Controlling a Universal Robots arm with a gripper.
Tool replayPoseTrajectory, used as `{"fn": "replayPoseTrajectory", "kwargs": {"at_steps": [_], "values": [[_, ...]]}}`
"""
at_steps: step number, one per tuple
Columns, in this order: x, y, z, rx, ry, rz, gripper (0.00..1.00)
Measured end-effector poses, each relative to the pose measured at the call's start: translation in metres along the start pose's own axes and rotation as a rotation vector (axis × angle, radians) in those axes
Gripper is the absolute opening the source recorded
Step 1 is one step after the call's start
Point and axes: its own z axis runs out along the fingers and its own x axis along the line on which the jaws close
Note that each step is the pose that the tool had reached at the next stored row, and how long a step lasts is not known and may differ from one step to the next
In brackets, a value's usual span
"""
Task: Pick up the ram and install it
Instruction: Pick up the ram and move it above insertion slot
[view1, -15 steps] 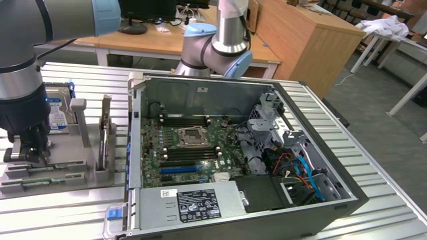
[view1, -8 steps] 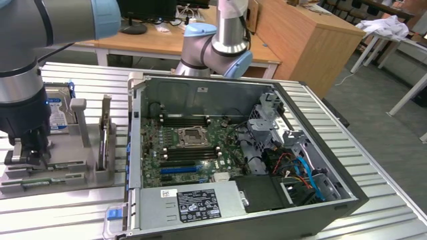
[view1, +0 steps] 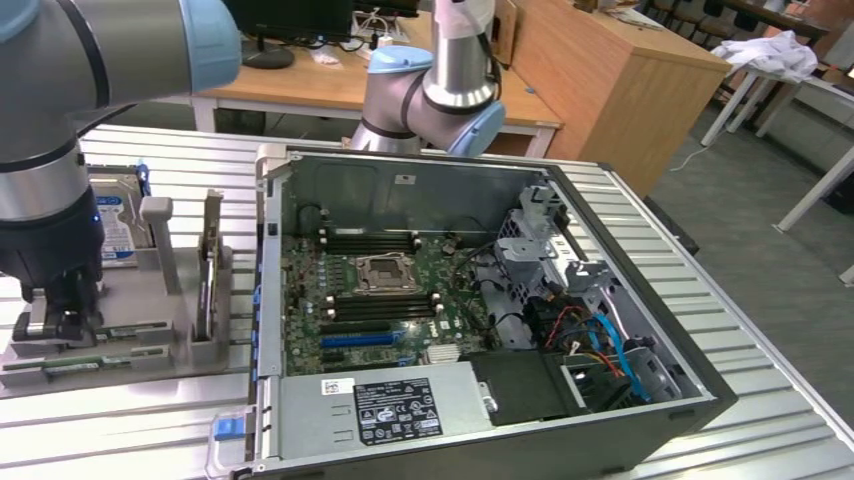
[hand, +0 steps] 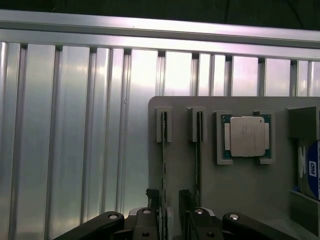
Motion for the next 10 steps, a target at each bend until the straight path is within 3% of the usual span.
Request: {"fn": "replayPoseTrajectory", "kwargs": {"at_steps": [10], "values": [[0.003, -0.0001, 0.0150, 0.0000, 0.0000, 0.000, 0.30]]}}
